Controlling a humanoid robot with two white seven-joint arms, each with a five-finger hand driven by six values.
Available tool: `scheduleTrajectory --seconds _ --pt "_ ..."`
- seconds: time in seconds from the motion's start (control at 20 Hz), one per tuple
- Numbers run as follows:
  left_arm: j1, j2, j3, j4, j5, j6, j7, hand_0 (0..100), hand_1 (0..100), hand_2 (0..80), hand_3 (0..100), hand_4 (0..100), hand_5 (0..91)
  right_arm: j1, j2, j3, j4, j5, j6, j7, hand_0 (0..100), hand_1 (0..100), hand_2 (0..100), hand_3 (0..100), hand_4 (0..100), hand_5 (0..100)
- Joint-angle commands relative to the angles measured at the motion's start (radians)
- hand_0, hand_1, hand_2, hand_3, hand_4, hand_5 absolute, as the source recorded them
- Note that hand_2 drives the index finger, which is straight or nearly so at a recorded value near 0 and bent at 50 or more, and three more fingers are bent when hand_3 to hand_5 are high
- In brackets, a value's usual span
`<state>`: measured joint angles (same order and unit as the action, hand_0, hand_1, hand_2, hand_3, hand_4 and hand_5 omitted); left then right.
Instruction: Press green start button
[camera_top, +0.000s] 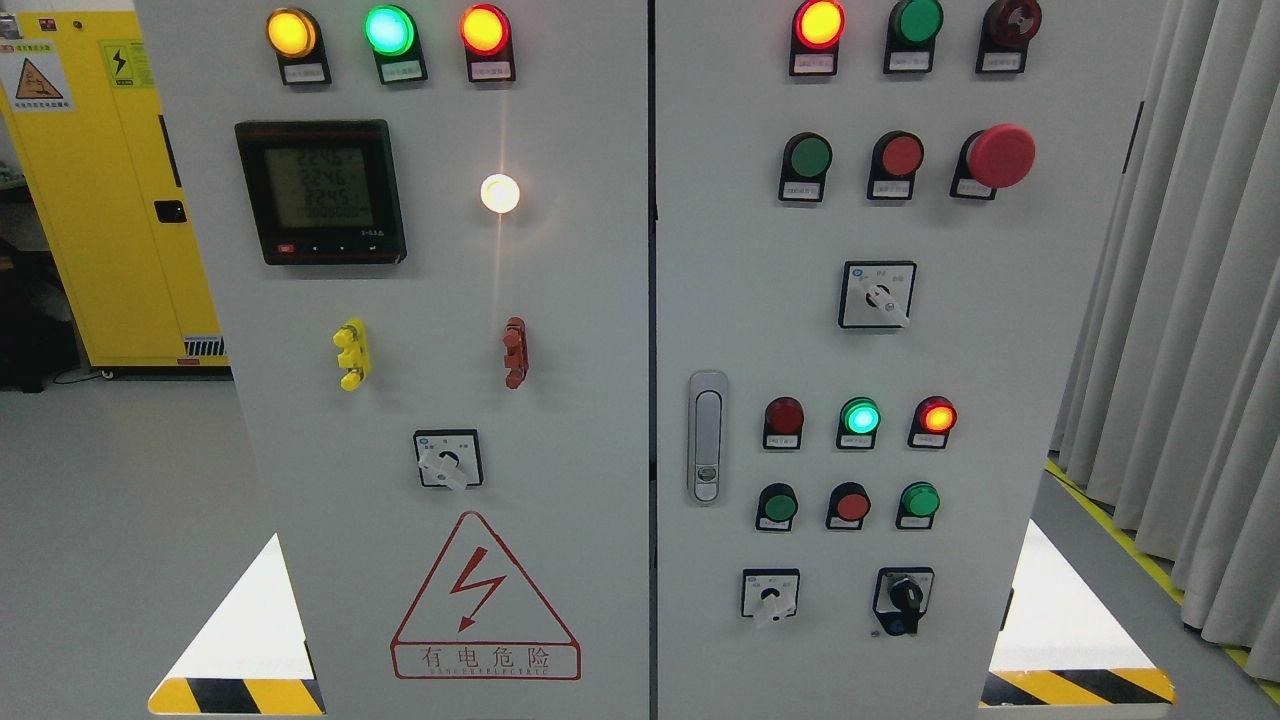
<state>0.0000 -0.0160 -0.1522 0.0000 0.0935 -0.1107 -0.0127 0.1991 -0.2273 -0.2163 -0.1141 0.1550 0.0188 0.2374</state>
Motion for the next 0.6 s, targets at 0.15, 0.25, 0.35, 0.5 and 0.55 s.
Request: scheduleTrajectory --seconds 0.15,0.25,0.35,0.5,0.55 --pt "-0.023 -0.010 0.000 -0.025 0.000 -0.003 -0.001 12 56 0.0 0 0 0.0 -0.007 -0.001 -0.003 0.004 0.000 0.001 0.002 26 43 0 0 0 0" --pt "-0.023 -0.010 0.000 -0.025 0.000 -0.004 -0.001 12 56 0.0 0 0 0.0 -0.007 -0.001 -0.005 0.004 0.000 0.000 0.002 26 43 0 0 0 0" --pt "-0.023 -0.010 0.000 -0.025 0.000 -0.003 -0.001 12 56 0.0 0 0 0.0 -0.009 -0.001 -0.005 0.002 0.000 -0.006 0.003 26 43 0 0 0 0" --pt "-0.023 -0.012 0.000 -0.025 0.000 -0.003 -0.001 12 56 0.0 0 0 0.0 -0.018 0.002 0.003 -0.004 0.001 -0.123 0.002 26 43 0 0 0 0" --pt "-0.023 -0.015 0.000 -0.025 0.000 -0.003 -0.001 12 56 0.0 0 0 0.0 -0.027 0.005 0.011 -0.022 0.002 -0.150 -0.003 26 43 0 0 0 0"
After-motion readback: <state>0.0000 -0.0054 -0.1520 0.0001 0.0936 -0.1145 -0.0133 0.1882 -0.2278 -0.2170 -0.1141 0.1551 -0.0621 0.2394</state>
